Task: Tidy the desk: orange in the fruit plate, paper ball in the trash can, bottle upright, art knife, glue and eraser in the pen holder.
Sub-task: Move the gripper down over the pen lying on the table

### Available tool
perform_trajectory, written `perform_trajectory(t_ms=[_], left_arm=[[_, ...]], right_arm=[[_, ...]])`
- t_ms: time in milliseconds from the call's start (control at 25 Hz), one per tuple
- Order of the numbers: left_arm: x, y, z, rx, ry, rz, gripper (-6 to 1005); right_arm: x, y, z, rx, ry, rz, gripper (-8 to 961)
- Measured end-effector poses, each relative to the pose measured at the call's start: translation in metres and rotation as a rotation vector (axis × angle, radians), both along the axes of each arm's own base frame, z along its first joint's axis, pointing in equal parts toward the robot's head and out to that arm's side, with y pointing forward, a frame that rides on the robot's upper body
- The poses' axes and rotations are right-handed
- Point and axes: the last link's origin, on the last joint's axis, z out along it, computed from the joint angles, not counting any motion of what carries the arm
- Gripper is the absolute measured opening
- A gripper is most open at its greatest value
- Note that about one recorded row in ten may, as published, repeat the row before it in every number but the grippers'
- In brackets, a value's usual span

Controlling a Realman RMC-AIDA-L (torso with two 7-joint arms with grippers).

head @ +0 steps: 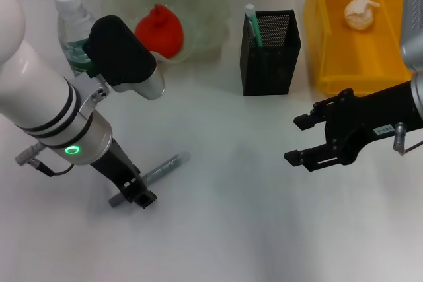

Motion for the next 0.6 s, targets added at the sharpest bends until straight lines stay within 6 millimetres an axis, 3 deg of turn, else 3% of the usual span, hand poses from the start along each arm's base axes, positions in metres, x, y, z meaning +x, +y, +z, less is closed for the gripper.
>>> perform_trajectory(t_ms=[400, 600], left_arm=[[0.0064, 0.0020, -0.0040, -0.007, 0.007, -0.015, 530], [0.0053, 0.0020, -0.0078, -0.025, 0.022, -0.014, 472]], right_arm=[[0.0020, -0.0003, -0.0006, -0.003, -0.001, -0.012, 687], [0.0019, 0.0004, -0.0003, -0.001, -0.005, -0.015, 687]])
